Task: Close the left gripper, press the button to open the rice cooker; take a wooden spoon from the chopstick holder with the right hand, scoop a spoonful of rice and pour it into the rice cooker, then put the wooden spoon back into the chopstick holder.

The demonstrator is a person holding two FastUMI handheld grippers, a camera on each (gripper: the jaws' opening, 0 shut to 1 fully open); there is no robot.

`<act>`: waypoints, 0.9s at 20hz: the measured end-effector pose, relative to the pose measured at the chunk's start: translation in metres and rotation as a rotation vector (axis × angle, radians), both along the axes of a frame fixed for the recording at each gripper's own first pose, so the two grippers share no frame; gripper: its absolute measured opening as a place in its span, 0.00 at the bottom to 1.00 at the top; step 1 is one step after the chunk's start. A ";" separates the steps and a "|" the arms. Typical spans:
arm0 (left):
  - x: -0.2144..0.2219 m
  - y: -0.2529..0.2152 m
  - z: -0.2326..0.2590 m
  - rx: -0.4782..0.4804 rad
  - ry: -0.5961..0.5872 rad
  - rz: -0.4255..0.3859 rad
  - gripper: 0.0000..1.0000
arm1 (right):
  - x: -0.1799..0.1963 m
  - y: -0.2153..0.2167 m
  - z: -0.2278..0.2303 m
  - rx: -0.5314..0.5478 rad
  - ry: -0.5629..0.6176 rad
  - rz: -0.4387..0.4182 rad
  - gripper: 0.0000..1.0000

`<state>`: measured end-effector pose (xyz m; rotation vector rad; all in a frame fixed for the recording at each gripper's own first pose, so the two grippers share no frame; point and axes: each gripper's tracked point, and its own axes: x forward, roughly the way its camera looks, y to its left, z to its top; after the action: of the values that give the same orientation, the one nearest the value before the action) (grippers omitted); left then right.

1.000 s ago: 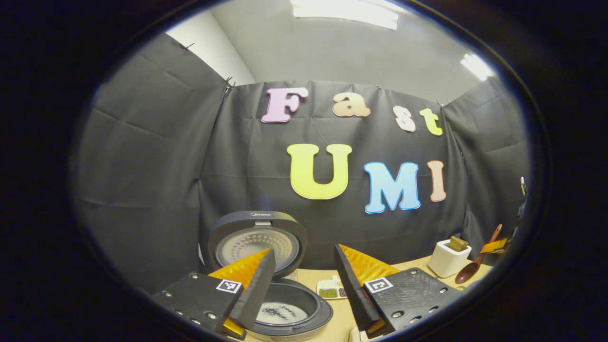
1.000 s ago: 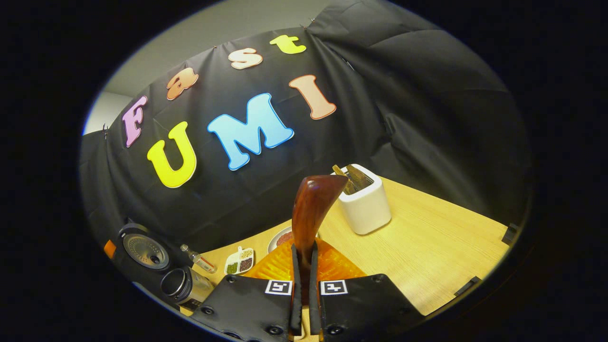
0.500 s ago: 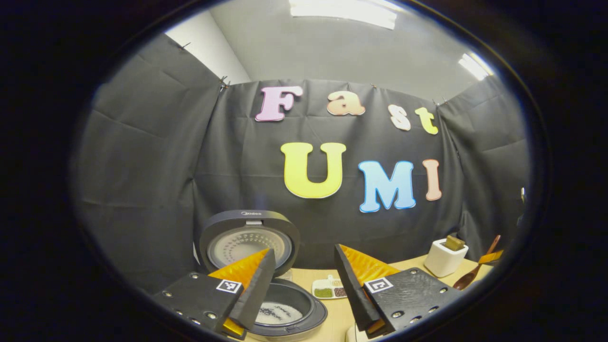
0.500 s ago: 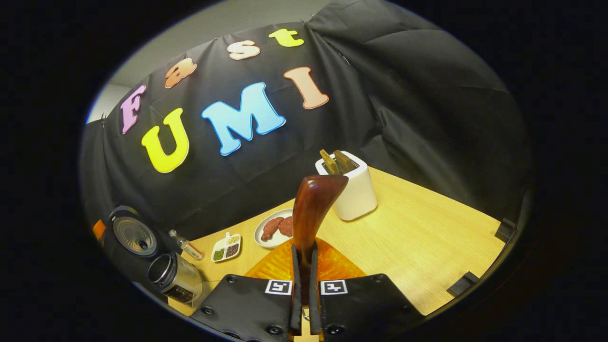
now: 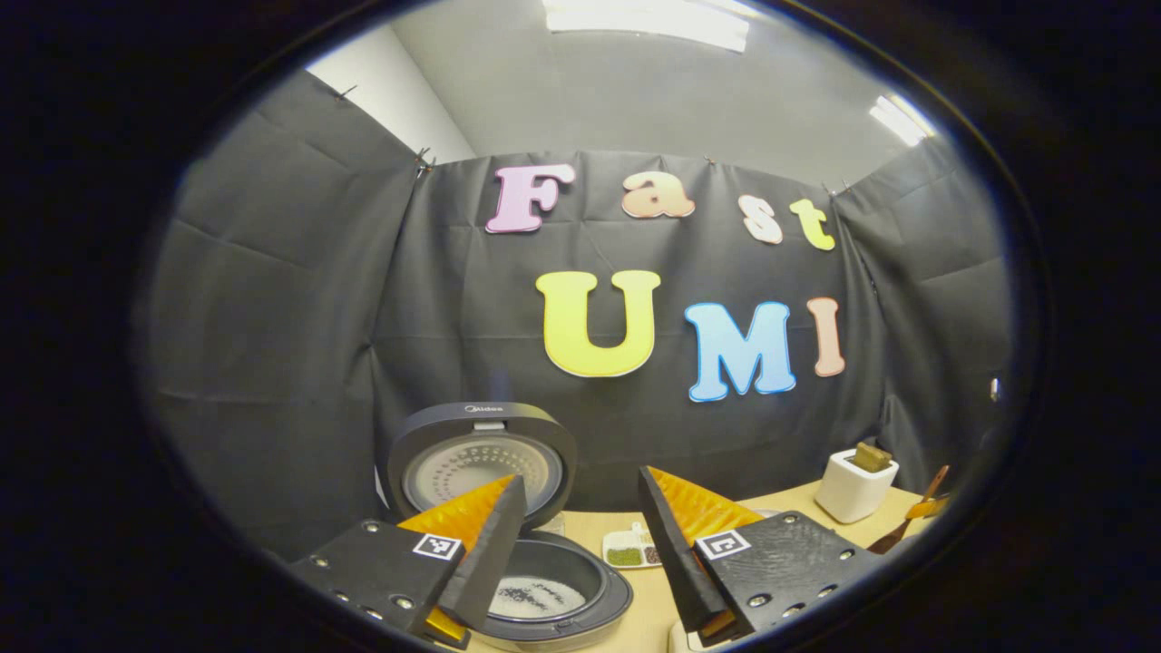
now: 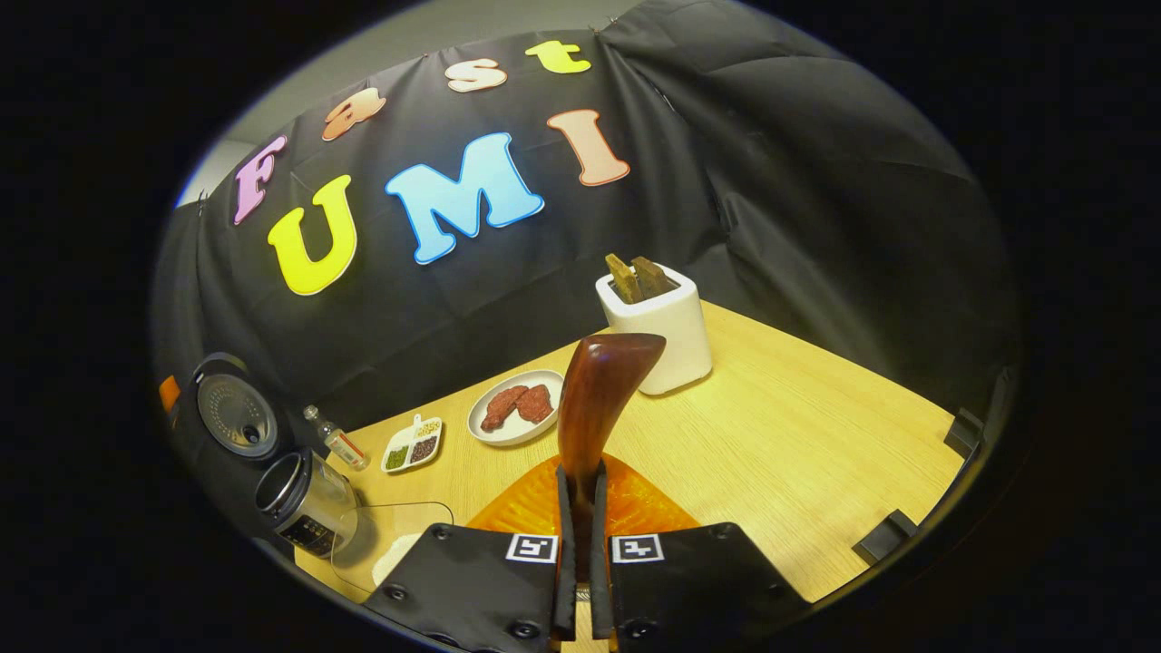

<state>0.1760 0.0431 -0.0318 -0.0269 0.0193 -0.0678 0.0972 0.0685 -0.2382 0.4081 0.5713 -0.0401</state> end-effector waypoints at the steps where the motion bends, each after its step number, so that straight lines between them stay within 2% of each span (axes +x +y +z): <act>1: -0.001 0.001 0.000 0.001 0.000 0.002 0.78 | -0.002 0.002 -0.003 -0.007 0.004 0.002 0.12; 2: 0.000 0.002 -0.001 0.001 0.001 0.003 0.80 | -0.003 0.002 -0.007 -0.014 0.008 0.005 0.07; 8: 0.002 0.007 -0.002 -0.001 0.004 0.012 0.78 | -0.013 -0.003 -0.009 -0.012 0.037 0.013 0.12; 11: 0.002 0.008 0.000 -0.004 -0.001 0.015 0.78 | -0.011 -0.009 0.005 -0.023 -0.001 0.017 0.33; 12: 0.002 0.007 0.002 -0.005 -0.003 0.015 0.78 | -0.011 -0.011 0.014 -0.037 -0.018 0.024 0.45; 15: 0.006 0.008 0.005 -0.005 -0.008 0.019 0.78 | -0.015 -0.026 0.034 -0.119 -0.051 0.023 1.00; 16: 0.007 0.009 0.007 -0.005 -0.009 0.022 0.79 | -0.016 -0.031 0.045 -0.145 -0.073 0.022 0.92; 17: 0.008 0.011 0.008 -0.004 -0.009 0.026 0.78 | -0.017 -0.036 0.055 -0.175 -0.094 0.020 0.98; 18: 0.010 0.013 0.009 -0.002 -0.009 0.030 0.78 | -0.017 -0.040 0.066 -0.209 -0.117 0.018 0.98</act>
<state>0.1859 0.0559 -0.0225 -0.0286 0.0102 -0.0377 0.0800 0.0285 -0.1724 0.2006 0.4500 -0.0574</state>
